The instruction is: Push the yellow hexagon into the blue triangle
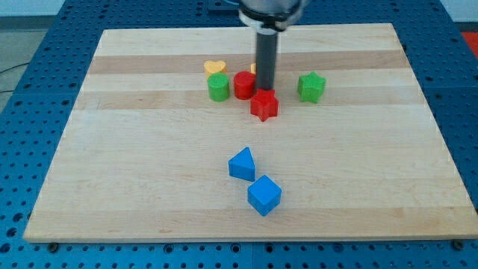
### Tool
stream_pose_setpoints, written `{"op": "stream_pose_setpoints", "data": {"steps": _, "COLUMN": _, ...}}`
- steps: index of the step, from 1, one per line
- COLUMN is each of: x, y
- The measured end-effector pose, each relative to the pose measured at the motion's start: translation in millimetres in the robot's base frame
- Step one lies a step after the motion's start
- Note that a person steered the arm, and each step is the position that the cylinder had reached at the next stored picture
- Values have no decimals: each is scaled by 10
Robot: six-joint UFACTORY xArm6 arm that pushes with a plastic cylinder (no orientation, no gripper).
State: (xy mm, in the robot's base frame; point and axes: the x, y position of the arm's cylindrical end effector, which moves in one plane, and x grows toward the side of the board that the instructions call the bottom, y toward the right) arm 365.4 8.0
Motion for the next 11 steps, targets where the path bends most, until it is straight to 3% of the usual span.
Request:
{"op": "stream_pose_setpoints", "data": {"steps": 1, "x": -198, "y": -246}}
{"op": "stream_pose_setpoints", "data": {"steps": 4, "x": -381, "y": 934}}
{"op": "stream_pose_setpoints", "data": {"steps": 5, "x": -583, "y": 370}}
{"op": "stream_pose_setpoints", "data": {"steps": 8, "x": -552, "y": -1644}}
{"op": "stream_pose_setpoints", "data": {"steps": 9, "x": -1078, "y": -1696}}
{"op": "stream_pose_setpoints", "data": {"steps": 10, "x": -947, "y": -2199}}
{"op": "stream_pose_setpoints", "data": {"steps": 11, "x": -392, "y": -2028}}
